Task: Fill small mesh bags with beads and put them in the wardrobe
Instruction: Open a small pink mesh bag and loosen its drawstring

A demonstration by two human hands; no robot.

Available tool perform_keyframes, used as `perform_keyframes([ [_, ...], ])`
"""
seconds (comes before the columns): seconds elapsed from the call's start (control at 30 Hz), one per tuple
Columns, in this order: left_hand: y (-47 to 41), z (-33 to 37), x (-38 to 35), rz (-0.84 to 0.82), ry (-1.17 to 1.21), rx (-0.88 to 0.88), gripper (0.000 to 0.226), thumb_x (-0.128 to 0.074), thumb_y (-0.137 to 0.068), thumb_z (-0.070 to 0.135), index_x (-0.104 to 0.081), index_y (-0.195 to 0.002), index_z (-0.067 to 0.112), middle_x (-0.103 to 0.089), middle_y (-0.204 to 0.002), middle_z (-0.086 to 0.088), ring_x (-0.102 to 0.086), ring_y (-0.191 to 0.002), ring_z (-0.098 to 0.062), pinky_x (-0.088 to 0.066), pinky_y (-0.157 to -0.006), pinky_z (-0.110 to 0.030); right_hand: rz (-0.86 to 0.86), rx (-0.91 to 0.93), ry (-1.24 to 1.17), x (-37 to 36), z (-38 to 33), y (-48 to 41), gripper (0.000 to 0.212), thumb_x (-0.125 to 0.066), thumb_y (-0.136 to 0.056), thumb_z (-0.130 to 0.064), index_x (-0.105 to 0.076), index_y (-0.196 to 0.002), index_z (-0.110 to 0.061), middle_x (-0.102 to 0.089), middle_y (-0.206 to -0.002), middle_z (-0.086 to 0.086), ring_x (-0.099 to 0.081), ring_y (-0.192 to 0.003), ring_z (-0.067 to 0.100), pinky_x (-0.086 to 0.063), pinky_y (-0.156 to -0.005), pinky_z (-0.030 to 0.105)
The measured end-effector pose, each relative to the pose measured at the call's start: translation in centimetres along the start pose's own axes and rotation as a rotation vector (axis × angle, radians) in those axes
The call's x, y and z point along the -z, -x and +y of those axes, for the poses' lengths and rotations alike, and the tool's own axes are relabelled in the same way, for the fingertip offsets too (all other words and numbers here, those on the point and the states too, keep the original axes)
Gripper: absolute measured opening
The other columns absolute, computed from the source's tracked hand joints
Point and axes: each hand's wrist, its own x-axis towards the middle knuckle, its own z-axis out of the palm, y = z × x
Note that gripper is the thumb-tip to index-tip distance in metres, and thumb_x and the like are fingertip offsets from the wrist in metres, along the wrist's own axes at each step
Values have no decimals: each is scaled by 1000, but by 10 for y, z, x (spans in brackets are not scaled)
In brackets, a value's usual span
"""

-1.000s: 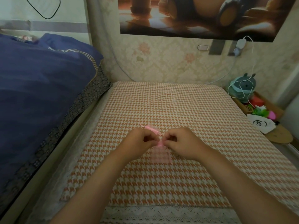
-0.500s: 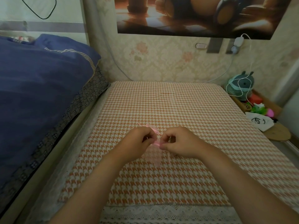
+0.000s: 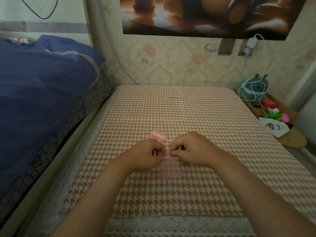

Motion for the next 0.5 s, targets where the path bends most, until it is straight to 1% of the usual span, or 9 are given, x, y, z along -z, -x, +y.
perform_keyframes([
  [0.07, 1, -3, 0, 7, -43, 1, 1, -68, -87, 32, -68, -86, 33, -67, -88, 12, -62, -82, -8, -55, -78, -40, -24, 12, -4, -1, -2, 0, 9, -71, -90, -41, -78, -94, -37, -71, -87, -24, -62, -80, -6, -55, -77, 27],
  [0.17, 1, -2, 3, 43, -52, -24, 5, -73, -87, 29, -69, -84, 30, -67, -85, 15, -63, -85, -6, -55, -81, -38, -102, -11, -25, -3, -3, 0, 9, -72, -86, -44, -78, -92, -39, -71, -84, -26, -63, -78, -8, -55, -74, 24],
  [0.2, 1, -1, 3, 38, -56, -27, 6, -73, -87, 28, -69, -84, 30, -68, -86, 15, -63, -87, -5, -54, -82, -37, -129, -19, -32, -5, -3, 0, 10, -74, -84, -45, -78, -91, -40, -71, -84, -26, -63, -78, -8, -53, -72, 22],
  [0.27, 2, 1, 4, 21, -82, -23, 5, -74, -87, 28, -70, -84, 29, -69, -88, 13, -63, -88, -4, -54, -84, -36, -169, -22, -24, -7, -2, 2, 10, -76, -82, -46, -77, -89, -39, -70, -83, -26, -62, -78, -10, -45, -67, 13],
  [0.3, 2, 1, 4, 16, -98, -17, 3, -74, -87, 29, -71, -85, 29, -69, -89, 13, -63, -87, -5, -54, -83, -36, -179, -21, -1, -7, -2, 2, 8, -75, -82, -47, -74, -87, -40, -68, -83, -25, -62, -78, -10, -43, -65, 13],
  [0.37, 3, 1, 7, 15, -145, -2, 4, -74, -86, 32, -71, -85, 29, -68, -87, 13, -62, -84, -5, -55, -81, -36, -171, -20, 109, -4, -1, 2, 11, -73, -83, -50, -66, -85, -42, -66, -86, -22, -60, -80, -5, -47, -67, 20],
  [0.43, 3, 1, 10, 25, -204, 10, 8, -73, -85, 37, -68, -82, 31, -66, -84, 14, -61, -81, -5, -55, -77, -34, -142, -30, 228, -1, -1, 1, 15, -69, -85, -52, -62, -88, -39, -64, -89, -19, -60, -82, 2, -50, -69, 28],
  [0.5, 3, 4, 10, 42, -256, 20, 14, -71, -85, 42, -64, -77, 33, -64, -80, 15, -60, -79, -5, -55, -73, -32, -106, -31, 282, -1, -1, 0, 16, -67, -86, -51, -60, -89, -37, -64, -90, -17, -60, -82, 6, -51, -69, 30],
])
